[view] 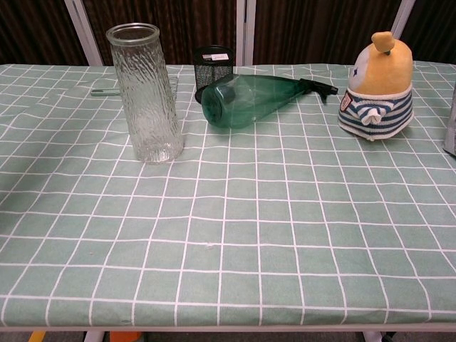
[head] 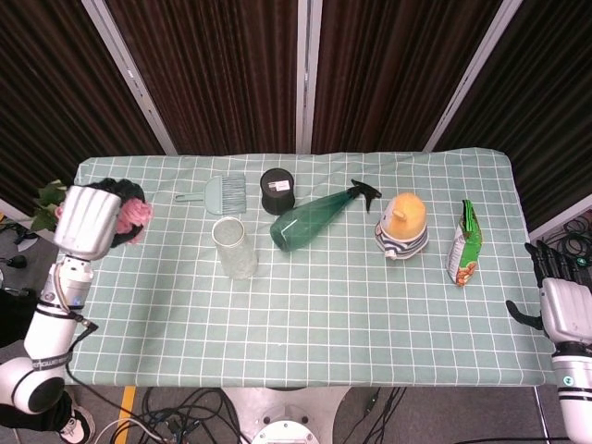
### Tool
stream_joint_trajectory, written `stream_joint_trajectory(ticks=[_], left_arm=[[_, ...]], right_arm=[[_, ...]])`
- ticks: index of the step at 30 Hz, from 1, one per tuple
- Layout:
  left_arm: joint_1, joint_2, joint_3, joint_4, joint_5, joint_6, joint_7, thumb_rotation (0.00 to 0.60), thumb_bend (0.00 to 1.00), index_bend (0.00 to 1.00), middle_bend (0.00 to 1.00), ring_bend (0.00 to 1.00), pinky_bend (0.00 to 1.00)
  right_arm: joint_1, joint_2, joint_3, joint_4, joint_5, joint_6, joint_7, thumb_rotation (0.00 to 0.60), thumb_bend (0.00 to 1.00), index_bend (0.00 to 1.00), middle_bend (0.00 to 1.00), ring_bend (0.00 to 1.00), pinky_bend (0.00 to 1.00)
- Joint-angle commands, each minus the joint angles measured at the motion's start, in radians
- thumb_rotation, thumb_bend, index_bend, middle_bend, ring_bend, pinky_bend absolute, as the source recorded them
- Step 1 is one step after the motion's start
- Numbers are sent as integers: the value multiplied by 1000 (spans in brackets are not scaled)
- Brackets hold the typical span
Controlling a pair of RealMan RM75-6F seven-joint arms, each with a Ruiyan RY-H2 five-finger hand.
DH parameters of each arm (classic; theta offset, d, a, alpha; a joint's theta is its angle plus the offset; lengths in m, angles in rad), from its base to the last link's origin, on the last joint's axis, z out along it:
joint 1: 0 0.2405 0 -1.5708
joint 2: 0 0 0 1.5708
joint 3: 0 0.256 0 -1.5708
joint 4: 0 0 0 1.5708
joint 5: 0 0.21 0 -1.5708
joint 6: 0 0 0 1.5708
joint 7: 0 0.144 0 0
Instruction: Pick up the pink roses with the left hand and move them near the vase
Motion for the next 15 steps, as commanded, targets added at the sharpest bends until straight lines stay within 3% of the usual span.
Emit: stream_joint_trajectory(ticks=[1, 4, 9, 15], left_arm=[[41, -125, -131, 157, 95, 138, -160, 600, 312, 519, 533, 526, 731], [38, -174, -191, 196, 110, 187, -233, 600, 312, 519, 533, 526, 731], [46, -247, -310, 161, 44, 223, -424, 600, 312, 519, 533, 526, 731], [72, -261, -464, 4, -131, 164, -614, 600, 312, 515, 533, 526, 731]], right_arm=[[-1, 3, -3, -3, 1, -4, 0, 600, 157, 0, 0, 0, 0], [-2, 4, -2, -2, 6, -7, 2, 600, 156, 0, 0, 0, 0], [-1, -1, -3, 8, 9, -15, 12, 600, 156, 0, 0, 0, 0], [-2, -3, -4, 21, 8, -22, 28, 600, 157, 0, 0, 0, 0]])
